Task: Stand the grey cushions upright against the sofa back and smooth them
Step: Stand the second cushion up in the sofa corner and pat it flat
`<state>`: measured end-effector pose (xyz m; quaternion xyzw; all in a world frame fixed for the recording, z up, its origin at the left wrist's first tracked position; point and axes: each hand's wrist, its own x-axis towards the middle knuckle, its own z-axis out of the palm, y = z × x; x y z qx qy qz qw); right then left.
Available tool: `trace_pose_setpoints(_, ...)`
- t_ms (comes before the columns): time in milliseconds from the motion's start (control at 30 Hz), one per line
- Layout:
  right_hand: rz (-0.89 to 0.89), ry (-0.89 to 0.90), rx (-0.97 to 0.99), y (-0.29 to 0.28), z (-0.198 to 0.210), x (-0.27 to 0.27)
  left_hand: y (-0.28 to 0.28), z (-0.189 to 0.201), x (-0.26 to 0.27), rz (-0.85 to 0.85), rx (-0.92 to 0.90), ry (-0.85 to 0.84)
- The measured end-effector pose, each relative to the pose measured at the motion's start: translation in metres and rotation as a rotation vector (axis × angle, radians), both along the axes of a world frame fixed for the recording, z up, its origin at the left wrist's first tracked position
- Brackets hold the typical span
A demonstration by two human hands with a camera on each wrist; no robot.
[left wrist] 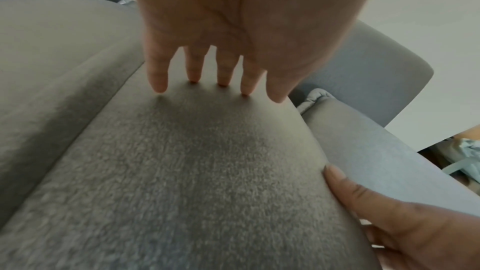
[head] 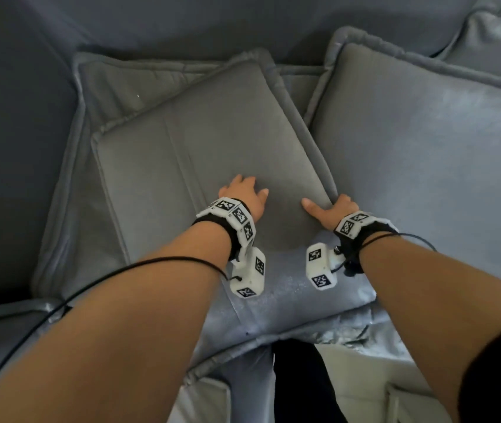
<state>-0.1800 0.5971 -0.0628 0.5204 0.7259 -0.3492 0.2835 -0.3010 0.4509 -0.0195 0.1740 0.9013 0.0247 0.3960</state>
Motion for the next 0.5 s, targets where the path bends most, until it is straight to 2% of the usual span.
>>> trace_pose_setpoints(333,-0.074,-0.105,-0.199,-0.004,-0.01,-0.001,-0.019,0.005,-0.003,0.019,-0.032,-0.122)
trace_pose_setpoints(500,-0.081,-0.129,-0.218,-0.033,0.014,-0.004,-0.041,0.022,-0.002,0.076,0.001,-0.165)
